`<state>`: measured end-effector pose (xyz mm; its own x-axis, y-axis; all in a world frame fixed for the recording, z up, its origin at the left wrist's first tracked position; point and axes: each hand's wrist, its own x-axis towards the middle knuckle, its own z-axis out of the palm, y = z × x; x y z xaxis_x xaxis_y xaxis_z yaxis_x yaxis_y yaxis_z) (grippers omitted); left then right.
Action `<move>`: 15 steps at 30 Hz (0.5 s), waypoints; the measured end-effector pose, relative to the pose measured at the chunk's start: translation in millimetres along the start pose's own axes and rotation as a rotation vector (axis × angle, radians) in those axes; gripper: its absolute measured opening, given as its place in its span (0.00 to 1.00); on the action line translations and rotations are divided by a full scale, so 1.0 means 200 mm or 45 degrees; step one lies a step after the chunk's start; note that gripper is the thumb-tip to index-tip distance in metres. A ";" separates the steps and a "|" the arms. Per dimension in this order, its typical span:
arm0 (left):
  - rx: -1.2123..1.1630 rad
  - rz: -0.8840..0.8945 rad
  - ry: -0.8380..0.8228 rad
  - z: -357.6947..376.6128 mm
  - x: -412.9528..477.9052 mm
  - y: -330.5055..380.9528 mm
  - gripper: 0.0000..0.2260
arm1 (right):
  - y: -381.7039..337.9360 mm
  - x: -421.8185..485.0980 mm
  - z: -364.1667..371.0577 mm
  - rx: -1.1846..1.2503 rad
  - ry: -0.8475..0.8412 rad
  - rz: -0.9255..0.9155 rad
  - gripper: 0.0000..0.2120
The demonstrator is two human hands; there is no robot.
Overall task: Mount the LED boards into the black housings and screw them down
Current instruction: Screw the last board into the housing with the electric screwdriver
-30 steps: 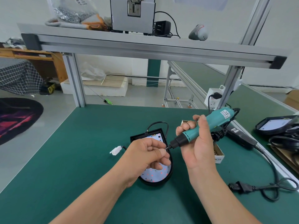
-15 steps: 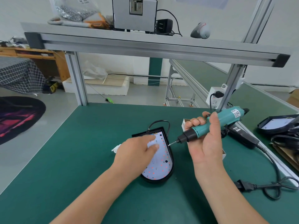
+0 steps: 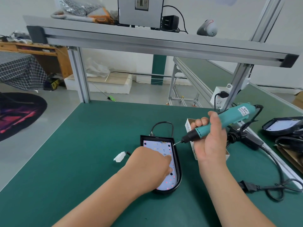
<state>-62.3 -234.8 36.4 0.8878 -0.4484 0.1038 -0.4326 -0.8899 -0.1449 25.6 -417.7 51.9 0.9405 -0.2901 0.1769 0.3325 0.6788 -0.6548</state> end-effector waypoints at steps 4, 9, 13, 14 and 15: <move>0.022 -0.002 -0.043 -0.03 0.01 0.02 0.08 | 0.05 0.01 0.00 -0.138 -0.031 -0.040 0.11; 0.019 0.009 -0.048 -0.03 0.02 0.02 0.07 | 0.09 0.01 0.00 -0.272 -0.082 -0.101 0.07; -0.014 0.011 -0.035 -0.02 0.02 0.02 0.07 | 0.11 0.00 0.00 -0.311 -0.150 -0.129 0.04; -0.019 0.010 -0.031 -0.02 0.02 0.02 0.08 | 0.11 0.00 0.00 -0.321 -0.163 -0.131 0.04; -0.024 0.012 -0.027 -0.02 0.02 0.02 0.07 | 0.11 0.00 0.00 -0.331 -0.170 -0.130 0.04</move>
<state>-61.1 -240.8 40.1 0.8869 -0.4548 0.0816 -0.4433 -0.8873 -0.1274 33.7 -402.3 36.9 0.9096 -0.2454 0.3353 0.4133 0.4505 -0.7914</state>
